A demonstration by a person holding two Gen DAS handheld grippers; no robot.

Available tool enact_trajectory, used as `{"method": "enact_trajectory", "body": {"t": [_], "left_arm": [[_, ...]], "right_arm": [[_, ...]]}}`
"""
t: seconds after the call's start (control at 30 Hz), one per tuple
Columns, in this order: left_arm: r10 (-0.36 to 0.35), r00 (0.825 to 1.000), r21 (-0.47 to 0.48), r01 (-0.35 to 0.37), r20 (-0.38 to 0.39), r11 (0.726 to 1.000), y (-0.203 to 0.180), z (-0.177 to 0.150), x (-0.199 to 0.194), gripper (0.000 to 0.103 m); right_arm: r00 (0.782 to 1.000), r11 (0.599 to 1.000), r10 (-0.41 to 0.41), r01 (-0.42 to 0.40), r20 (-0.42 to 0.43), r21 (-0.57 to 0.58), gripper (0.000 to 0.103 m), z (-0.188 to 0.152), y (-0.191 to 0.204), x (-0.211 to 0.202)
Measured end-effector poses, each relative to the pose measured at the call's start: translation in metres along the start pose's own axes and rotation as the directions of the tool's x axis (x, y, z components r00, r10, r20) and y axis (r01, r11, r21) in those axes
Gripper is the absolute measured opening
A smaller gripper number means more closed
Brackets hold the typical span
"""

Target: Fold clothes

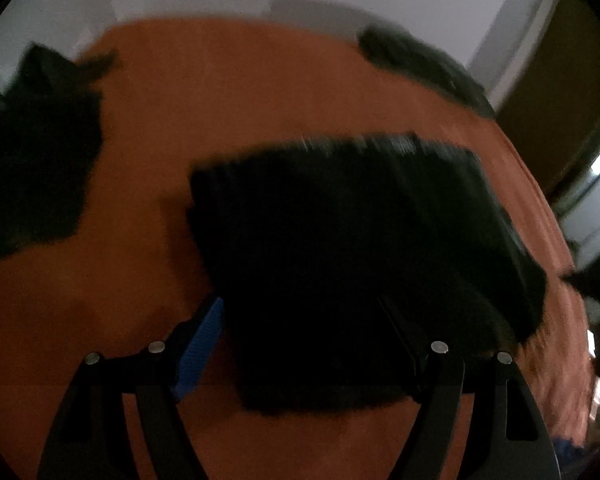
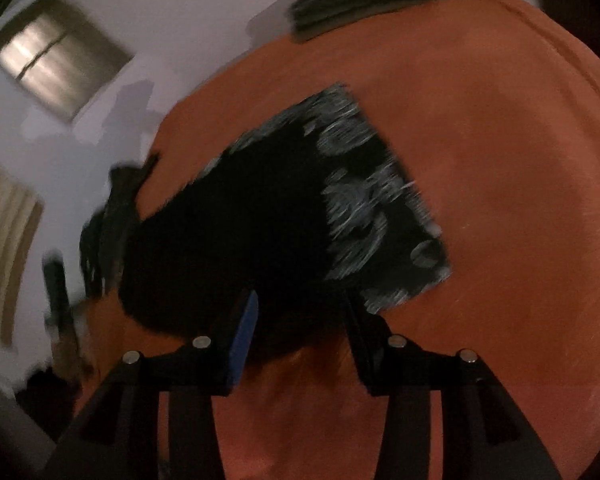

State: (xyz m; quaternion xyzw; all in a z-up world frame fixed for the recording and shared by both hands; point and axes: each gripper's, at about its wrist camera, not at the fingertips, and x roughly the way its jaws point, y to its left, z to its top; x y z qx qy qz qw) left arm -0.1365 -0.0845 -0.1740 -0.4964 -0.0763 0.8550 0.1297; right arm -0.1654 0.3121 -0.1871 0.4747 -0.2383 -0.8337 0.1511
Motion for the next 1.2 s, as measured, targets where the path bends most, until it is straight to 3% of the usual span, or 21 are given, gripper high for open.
{"method": "enact_trajectory", "body": {"t": [0.1,0.13,0.17,0.23,0.27,0.37,0.43,0.53,0.67,0.83,0.93,1.03,1.07,1.13,1.2], "left_arm": [[-0.019,0.999,0.016,0.019,-0.039,1.000,-0.004,-0.011,0.005,0.077],[-0.028,0.998,0.008,0.028,-0.048,1.000,-0.003,-0.014,0.007,0.072],[-0.039,0.998,-0.004,0.039,-0.055,0.999,-0.002,-0.016,0.009,0.052],[-0.052,0.996,-0.026,0.050,-0.078,0.998,0.004,-0.020,0.013,0.020],[-0.060,0.995,-0.035,0.058,-0.081,0.998,0.007,-0.021,0.013,0.012],[-0.092,0.994,-0.066,0.088,-0.062,0.994,0.015,-0.026,0.001,0.008],[-0.060,0.997,-0.057,0.057,-0.044,0.997,0.017,-0.030,-0.011,0.007],[-0.076,0.996,-0.065,0.073,-0.042,0.995,0.026,-0.040,-0.026,0.006],[-0.066,0.993,-0.060,0.061,-0.096,0.996,0.033,-0.053,-0.011,0.005],[-0.085,0.993,-0.092,0.077,-0.085,0.993,0.039,-0.056,-0.008,0.006],[-0.067,0.995,-0.078,0.061,-0.079,0.995,0.032,-0.051,-0.012,0.006],[-0.035,0.997,-0.052,0.031,-0.071,0.998,0.019,-0.043,-0.020,0.006],[-0.025,0.997,-0.044,0.022,-0.068,0.999,0.015,-0.040,-0.023,0.006],[-0.004,0.998,-0.027,0.002,-0.062,1.000,0.006,-0.034,-0.029,0.008],[0.012,0.999,0.000,-0.012,-0.030,1.000,-0.005,-0.025,-0.041,0.009]], "right_arm": [[1.000,1.000,-0.020,0.020,0.006,0.012,0.043,0.015,-0.008,0.002],[1.000,1.000,-0.027,0.027,0.008,-0.001,0.043,0.017,-0.007,0.002],[0.999,0.999,-0.032,0.032,0.001,-0.015,0.043,0.017,-0.008,0.004],[0.999,0.998,-0.043,0.042,-0.012,-0.043,0.043,0.017,-0.008,0.006],[0.999,0.997,-0.050,0.049,-0.020,-0.052,0.043,0.015,-0.008,0.007],[0.997,0.994,-0.073,0.070,-0.034,-0.082,0.043,0.011,-0.007,0.013],[0.994,0.990,-0.104,0.100,-0.028,-0.098,0.043,0.010,-0.003,0.012],[0.995,0.978,-0.099,0.101,0.020,-0.185,0.043,0.011,0.025,0.004],[1.000,0.950,-0.016,0.021,0.020,-0.312,0.043,0.001,0.067,0.007],[0.996,0.900,0.032,-0.065,-0.083,-0.432,0.043,-0.029,0.085,0.045],[0.990,0.872,-0.120,0.073,-0.068,-0.484,0.031,-0.045,0.057,0.068],[0.966,0.862,-0.260,0.234,0.004,-0.449,0.017,-0.042,0.009,0.064],[0.952,0.857,-0.305,0.289,0.031,-0.427,0.017,-0.039,-0.008,0.060],[0.947,0.869,-0.317,0.308,0.041,-0.388,0.016,-0.030,-0.018,0.048],[0.963,0.869,-0.257,0.267,0.081,-0.416,0.016,-0.025,0.001,0.031]]}}
